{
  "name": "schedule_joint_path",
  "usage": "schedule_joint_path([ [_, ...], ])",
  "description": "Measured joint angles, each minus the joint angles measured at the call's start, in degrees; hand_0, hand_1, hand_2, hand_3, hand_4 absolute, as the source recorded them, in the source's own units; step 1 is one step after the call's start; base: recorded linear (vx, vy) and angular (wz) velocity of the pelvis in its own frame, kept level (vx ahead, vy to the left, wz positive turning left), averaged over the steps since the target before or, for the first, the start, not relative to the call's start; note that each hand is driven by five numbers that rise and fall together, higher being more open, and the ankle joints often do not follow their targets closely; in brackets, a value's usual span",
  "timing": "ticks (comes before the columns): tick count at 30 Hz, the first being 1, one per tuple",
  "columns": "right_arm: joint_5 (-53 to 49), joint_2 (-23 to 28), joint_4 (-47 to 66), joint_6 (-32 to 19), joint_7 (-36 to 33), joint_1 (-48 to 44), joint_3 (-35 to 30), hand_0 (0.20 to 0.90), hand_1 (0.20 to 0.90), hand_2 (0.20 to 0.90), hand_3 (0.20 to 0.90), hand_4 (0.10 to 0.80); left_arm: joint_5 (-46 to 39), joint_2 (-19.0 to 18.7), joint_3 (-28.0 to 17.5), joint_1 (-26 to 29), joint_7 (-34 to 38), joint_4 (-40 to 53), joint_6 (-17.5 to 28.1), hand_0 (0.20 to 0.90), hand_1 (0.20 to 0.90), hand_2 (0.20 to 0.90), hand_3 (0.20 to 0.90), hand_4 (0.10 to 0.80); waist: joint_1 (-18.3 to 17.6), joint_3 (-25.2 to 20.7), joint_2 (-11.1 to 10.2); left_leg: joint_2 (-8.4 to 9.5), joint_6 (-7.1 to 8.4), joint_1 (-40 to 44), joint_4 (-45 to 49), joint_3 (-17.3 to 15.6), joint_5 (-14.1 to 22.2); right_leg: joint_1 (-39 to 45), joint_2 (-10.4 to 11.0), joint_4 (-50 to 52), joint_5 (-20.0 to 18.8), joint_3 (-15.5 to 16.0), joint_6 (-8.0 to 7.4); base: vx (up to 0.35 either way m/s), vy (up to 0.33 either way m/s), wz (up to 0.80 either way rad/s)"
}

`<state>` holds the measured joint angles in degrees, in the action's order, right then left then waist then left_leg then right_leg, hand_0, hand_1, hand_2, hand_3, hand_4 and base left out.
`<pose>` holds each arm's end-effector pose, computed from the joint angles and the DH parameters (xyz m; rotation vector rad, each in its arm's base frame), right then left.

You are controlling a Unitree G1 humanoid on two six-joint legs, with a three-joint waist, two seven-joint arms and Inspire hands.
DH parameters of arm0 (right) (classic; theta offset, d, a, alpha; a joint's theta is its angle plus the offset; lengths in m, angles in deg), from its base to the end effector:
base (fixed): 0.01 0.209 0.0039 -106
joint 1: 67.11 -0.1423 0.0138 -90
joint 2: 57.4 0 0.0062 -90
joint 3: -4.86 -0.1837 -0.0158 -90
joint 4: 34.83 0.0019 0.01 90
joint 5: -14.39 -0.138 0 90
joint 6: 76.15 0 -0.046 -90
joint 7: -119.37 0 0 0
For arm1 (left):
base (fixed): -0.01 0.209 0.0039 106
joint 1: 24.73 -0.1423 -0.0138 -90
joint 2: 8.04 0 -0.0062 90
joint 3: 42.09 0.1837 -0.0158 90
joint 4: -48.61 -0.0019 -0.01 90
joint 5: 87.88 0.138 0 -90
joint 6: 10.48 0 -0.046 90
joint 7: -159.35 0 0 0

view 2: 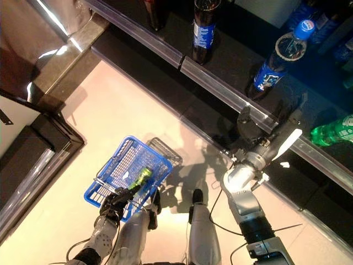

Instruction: Pick up the drink and place into the basket.

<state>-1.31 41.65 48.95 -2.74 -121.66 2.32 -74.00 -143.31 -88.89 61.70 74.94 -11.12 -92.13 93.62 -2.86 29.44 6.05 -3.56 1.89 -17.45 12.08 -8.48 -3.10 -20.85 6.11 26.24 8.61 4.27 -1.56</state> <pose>0.2620 -0.1789 0.1207 0.0927 -0.5057 -0.8025 0.1859 0.1589 -0.0666 -0.5954 0.5660 0.4041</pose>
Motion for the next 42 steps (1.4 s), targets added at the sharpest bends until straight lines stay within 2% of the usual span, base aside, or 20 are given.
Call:
schedule_joint_path([
  [13, -0.86, 3.73, -8.42, 3.68, 0.01, -12.88, -2.85, 0.9, 0.9, 0.9, 0.9, 0.8, 0.0, 0.01, 0.1, 2.4, -0.89, 0.04, -1.62, 0.3, 0.3, 0.3, 0.2, 0.1, 3.28, 0.51, 0.98, 0.05, 0.45, -2.25, 0.96, 1.51, -0.31, -1.89, 0.1, 1.64, 0.64, 1.37, 0.65, 0.011, -0.024, 0.05],
  [23, -14.79, 4.86, -20.51, 3.67, 1.9, -19.6, -4.03, 0.9, 0.9, 0.9, 0.9, 0.8, -0.02, -0.29, 0.37, 3.68, -1.7, -0.45, -2.53, 0.3, 0.3, 0.3, 0.2, 0.1, 5.0, 0.54, 0.98, 0.32, 0.54, -2.97, 1.09, 2.02, -0.4, -2.35, 0.17, 1.87, 0.66, 1.76, 0.7, 0.002, -0.001, 0.0],
  [32, -25.21, 7.23, -29.05, -2.07, 2.57, -27.37, -5.97, 0.9, 0.9, 0.9, 0.9, 0.8, -0.63, -0.9, 1.16, 4.63, -2.02, 0.14, -2.45, 0.3, 0.3, 0.3, 0.2, 0.1, 5.9, 0.54, 0.98, 0.53, 0.53, -5.39, 2.01, 3.15, -0.6, -4.3, 0.56, 2.95, 0.78, 2.72, 0.89, 0.009, -0.005, 0.06],
  [42, -29.62, 9.99, -33.95, -2.73, 4.67, -32.24, -6.57, 0.9, 0.9, 0.9, 0.9, 0.8, -1.84, -1.8, 1.24, 5.28, -2.61, 0.68, -3.6, 0.3, 0.3, 0.3, 0.2, 0.1, 6.3, 0.55, 1.0, 1.05, 0.3, -6.92, 2.39, 3.7, -0.87, -5.67, 1.1, 3.65, 0.85, 3.16, 0.78, 0.002, -0.004, 0.02],
])
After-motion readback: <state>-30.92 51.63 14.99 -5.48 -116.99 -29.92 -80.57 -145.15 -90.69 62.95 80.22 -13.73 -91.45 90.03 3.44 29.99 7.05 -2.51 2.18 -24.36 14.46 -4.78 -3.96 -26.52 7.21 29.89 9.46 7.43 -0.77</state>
